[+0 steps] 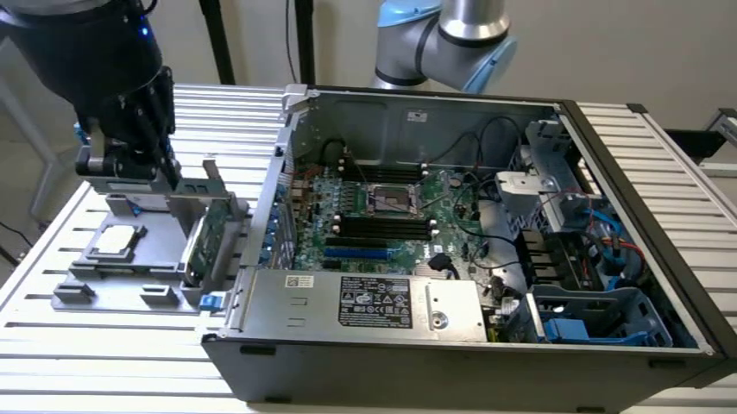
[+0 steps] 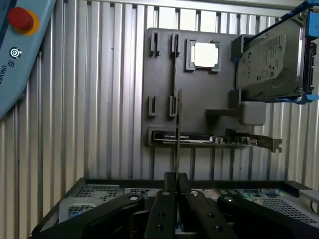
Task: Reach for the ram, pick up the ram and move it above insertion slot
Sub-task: 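Pick up the ram and move it above insertion slot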
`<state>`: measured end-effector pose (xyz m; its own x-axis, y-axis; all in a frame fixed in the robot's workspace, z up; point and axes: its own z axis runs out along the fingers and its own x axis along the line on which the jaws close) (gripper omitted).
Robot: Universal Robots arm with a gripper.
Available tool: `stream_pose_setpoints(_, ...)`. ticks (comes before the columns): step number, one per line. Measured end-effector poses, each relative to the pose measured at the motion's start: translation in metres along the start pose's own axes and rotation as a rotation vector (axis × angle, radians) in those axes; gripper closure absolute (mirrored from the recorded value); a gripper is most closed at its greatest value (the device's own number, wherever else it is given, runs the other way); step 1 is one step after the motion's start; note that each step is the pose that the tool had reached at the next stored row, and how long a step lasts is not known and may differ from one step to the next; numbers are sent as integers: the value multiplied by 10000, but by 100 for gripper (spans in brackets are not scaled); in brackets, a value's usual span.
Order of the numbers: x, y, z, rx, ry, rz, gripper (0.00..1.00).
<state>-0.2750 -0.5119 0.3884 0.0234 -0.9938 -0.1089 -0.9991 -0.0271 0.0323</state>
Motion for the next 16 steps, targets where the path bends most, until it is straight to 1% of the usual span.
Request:
stream_pose_setpoints(2,-3,-88,-47,2,-48,-1,86)
stream_pose_setpoints(5,-4,-222,-89,3,-97,-4,86)
stream_pose_setpoints(8,-3,-360,-114,4,-139,-4,86)
stream_pose_setpoints(16,2,-721,-161,8,-289,-9,86)
